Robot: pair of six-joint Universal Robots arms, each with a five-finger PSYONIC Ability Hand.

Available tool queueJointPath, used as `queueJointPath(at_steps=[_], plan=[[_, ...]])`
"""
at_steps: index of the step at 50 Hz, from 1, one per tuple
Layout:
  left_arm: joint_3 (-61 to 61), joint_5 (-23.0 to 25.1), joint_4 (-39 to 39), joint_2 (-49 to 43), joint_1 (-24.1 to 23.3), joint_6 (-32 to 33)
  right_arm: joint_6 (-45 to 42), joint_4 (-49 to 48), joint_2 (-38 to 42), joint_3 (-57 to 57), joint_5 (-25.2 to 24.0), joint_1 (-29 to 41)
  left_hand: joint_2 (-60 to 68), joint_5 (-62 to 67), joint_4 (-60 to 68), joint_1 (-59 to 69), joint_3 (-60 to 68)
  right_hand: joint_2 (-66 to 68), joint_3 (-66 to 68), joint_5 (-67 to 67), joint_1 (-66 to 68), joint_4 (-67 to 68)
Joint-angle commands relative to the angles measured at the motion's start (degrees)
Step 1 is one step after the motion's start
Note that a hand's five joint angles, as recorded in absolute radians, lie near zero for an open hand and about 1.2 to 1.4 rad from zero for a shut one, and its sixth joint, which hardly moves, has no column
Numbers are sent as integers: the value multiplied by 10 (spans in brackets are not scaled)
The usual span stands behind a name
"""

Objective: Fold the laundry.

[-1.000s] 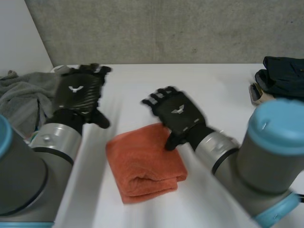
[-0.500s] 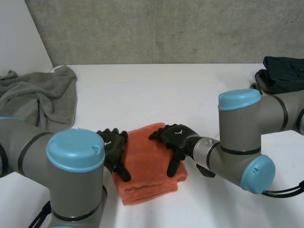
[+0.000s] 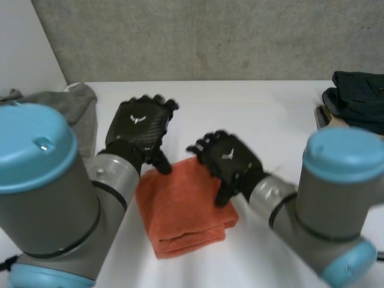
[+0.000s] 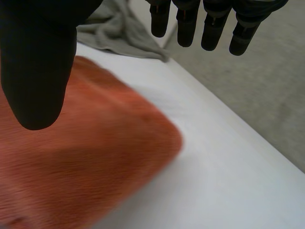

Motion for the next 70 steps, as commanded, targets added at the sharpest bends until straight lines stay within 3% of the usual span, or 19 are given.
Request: queueJointPath(at_steps=[1,6,15,30,49,51,61,70], plan=[[-1,95,0,11,31,-4,-49,-112,2,118,-5,50,6,4,3,4,6,-18,-19,-24,-19,-20],[-5,103,0,9,38,-7,-58,-182,22,149,-8,58,6,4,3,4,6,-18,-19,-24,-19,-20],[-14,102,0,2,37,-7,-83,-202,84,123,-9,62,4,2,1,3,4,-18,-19,-24,-19,-20],[-23,104,0,5,38,-8,-114,-241,123,77,0,58,-6,-8,-9,-7,-6,252,251,246,251,250],[-34,105,2,8,40,-8,-106,-230,157,20,3,56,-6,-8,-9,-7,-6,206,205,201,206,205],[-34,105,2,9,40,-8,-106,-230,161,15,3,55,-6,-8,-9,-7,-6,241,241,236,241,240],[-35,106,1,10,47,-8,-101,-230,171,-25,0,55,-6,-8,-9,-7,-6,673,673,668,673,672],[-35,105,1,23,63,-8,-114,-233,165,-70,-8,-4,-6,-8,-9,-7,-6,682,681,676,681,680]])
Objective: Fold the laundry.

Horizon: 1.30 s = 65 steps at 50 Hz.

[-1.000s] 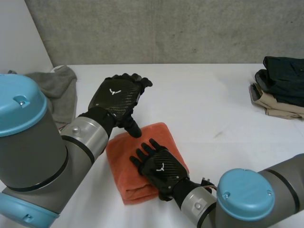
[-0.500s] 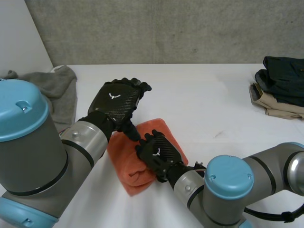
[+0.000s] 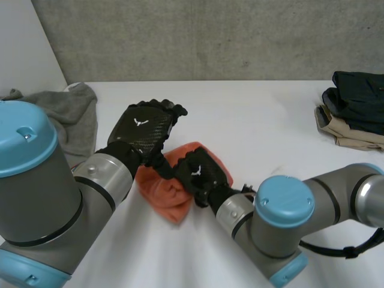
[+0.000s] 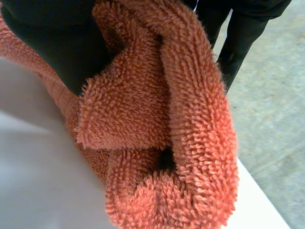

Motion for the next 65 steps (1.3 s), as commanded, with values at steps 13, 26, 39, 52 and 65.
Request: queueJointPath(at_steps=[13,26,39,52,65], plan=[[12,59,25,27,7,5,-3,-78,-26,-188,-46,-194,-23,-20,-23,-26,-24,163,145,196,251,121],[19,167,65,40,-14,8,128,-103,38,-380,5,-381,-24,-21,-25,-27,-26,163,145,196,251,121],[18,171,67,23,-41,9,181,-117,243,-490,-111,-516,-24,-21,-25,-27,-26,163,145,196,251,121],[18,179,67,10,-62,9,200,-205,266,-374,-214,-580,-28,-25,-28,-31,-29,163,145,196,251,121],[21,180,66,12,-65,9,194,-74,129,-292,-117,-597,-28,-25,-28,-31,-29,-537,-555,-504,-449,-579]])
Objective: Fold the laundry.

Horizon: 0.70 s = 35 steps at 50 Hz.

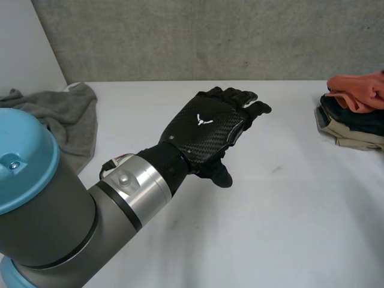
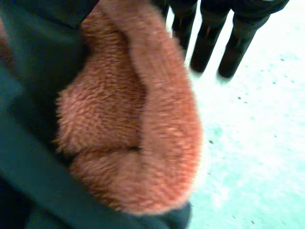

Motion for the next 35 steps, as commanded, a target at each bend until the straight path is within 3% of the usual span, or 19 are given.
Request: queueJointPath(at_steps=[1,9,10,13,14,17,20,23,27,31,32,35], plan=[[1,0,-1,4,0,0,-8,97,-88,46,71,-13,-15,-12,-14,-20,-19,-101,-121,-97,-83,-124],[-2,0,-1,8,-2,0,-51,281,-187,68,90,-63,-16,-14,-16,-22,-21,-101,-121,-97,-83,-124],[-3,0,-1,9,-1,0,-89,352,-208,59,119,-94,-16,-14,-16,-22,-21,-101,-121,-97,-83,-124],[-4,0,-1,12,-2,0,-130,397,-222,37,183,-122,-18,-16,-17,-23,-22,-101,-121,-97,-83,-124],[-2,0,-1,15,-2,0,-167,415,-228,16,238,-132,-18,-16,-17,-23,-22,-101,-121,-97,-83,-124],[1,-1,-1,20,-1,-1,-235,406,-253,-17,326,-132,-18,-16,-17,-23,-22,-101,-121,-97,-83,-124],[6,-4,-1,25,1,0,-248,343,-276,-20,352,-106,-15,-12,-14,-20,-19,-101,-121,-97,-83,-124],[25,-11,2,32,5,-3,-219,275,-302,6,337,-50,-11,-9,-10,-17,-16,-101,-121,-97,-83,-124],[52,-51,12,41,18,-2,-140,181,-397,100,268,23,-11,-9,-10,-17,-16,-101,-121,-97,-83,-124],[82,-137,13,51,84,3,-71,141,-485,214,160,79,-15,-12,-14,-20,-19,-101,-121,-97,-83,-124],[90,-165,12,51,123,16,-54,143,-505,250,118,108,-16,-14,-16,-22,-21,-101,-121,-97,-83,-124],[95,-184,10,49,179,59,-43,163,-517,298,62,179,-18,-16,-17,-23,-22,-101,-121,-97,-83,-124]])
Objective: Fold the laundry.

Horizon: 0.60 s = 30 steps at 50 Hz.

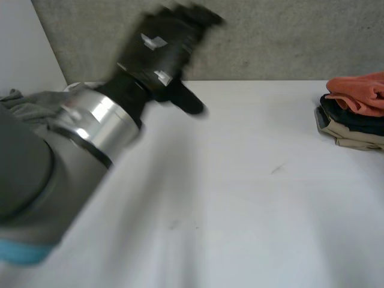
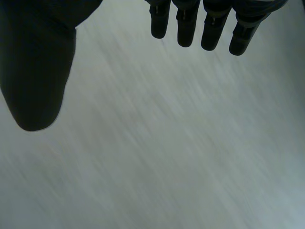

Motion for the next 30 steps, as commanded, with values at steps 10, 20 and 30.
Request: queueJointPath(at_steps=[10,20,30], plan=[[1,-87,2,-99,308,341,-56,204,-17,223,-183,293,-16,-16,-16,-23,-22,-20,-20,-24,-28,-20],[38,-35,11,-266,403,392,-126,212,48,258,-78,342,-12,-12,-12,-20,-19,-20,-20,-24,-28,-20],[133,28,24,-399,440,393,-123,173,49,299,-79,337,196,196,196,188,189,-20,-20,-24,-28,-20]])
